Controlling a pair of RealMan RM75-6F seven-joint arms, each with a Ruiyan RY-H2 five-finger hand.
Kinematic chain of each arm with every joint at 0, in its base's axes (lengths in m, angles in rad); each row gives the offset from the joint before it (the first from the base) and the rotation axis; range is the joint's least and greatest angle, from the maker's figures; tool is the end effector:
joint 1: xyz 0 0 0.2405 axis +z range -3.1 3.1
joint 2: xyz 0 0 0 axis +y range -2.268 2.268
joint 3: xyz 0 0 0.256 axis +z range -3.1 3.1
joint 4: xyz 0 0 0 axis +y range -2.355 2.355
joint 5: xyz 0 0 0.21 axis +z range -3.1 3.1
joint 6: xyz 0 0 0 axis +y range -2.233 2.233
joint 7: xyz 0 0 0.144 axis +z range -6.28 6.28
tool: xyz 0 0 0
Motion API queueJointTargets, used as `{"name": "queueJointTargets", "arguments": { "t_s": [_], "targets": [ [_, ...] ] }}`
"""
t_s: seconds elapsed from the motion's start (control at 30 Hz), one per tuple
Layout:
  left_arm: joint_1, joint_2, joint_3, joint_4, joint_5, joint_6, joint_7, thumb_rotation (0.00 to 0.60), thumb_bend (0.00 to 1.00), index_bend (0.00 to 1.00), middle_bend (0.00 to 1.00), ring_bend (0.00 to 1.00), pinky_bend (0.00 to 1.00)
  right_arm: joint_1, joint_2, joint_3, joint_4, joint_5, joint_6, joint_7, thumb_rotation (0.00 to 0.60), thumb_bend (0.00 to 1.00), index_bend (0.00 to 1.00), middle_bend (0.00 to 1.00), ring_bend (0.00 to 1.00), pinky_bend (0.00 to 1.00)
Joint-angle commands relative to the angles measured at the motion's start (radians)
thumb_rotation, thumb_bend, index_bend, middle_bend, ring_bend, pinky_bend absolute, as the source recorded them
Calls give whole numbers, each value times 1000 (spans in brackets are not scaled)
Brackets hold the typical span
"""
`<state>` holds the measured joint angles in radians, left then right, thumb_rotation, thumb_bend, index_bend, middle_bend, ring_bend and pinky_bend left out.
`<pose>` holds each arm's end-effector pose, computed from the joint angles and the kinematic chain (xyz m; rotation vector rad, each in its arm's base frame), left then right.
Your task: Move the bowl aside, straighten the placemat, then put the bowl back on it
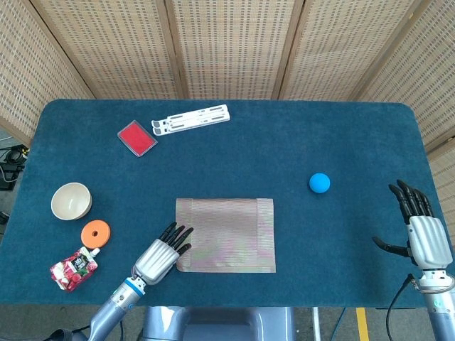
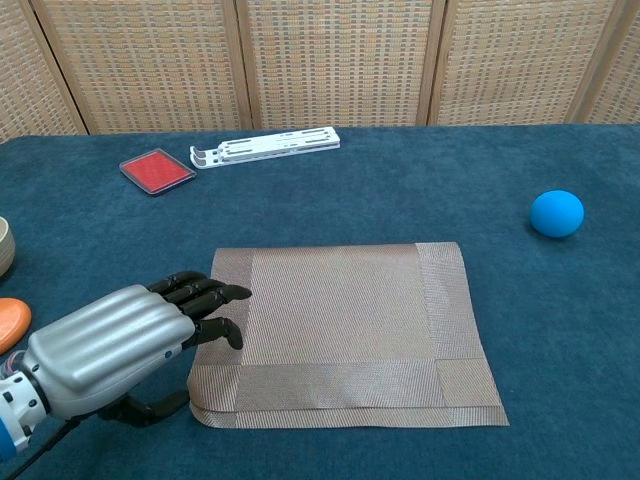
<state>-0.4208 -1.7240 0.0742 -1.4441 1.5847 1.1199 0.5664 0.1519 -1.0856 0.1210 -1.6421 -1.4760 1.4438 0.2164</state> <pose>-0.1769 0.1987 -0.0799 -2.1340 -0.6327 -0.8743 -0.2926 -0.2155 0.1730 1.3145 -1.0146 1.1367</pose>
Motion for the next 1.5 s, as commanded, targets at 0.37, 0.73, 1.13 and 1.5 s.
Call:
{"name": "queueJointTargets", "arguments": {
  "t_s": [0.37,0.73,1.13,1.5],
  "targets": [
    [-4,-23,-16,4,-39,-18,42,600,447,266,0,0,0,-2,1,1,-2,0,4,-1,600,30,41,0,0,0],
    [-15,-28,-37,-12,-60,-17,63,600,448,285,0,0,0,-2,1,1,-3,2,2,0,600,30,40,0,0,0],
    [-15,-18,-29,-30,-91,-33,111,600,445,558,0,0,0,-4,4,1,-6,2,3,2,600,30,41,0,0,0],
    [-21,-15,-33,-35,-110,-38,117,600,454,622,0,0,0,-3,5,1,-6,2,1,4,600,30,40,0,0,0]
  ]
}}
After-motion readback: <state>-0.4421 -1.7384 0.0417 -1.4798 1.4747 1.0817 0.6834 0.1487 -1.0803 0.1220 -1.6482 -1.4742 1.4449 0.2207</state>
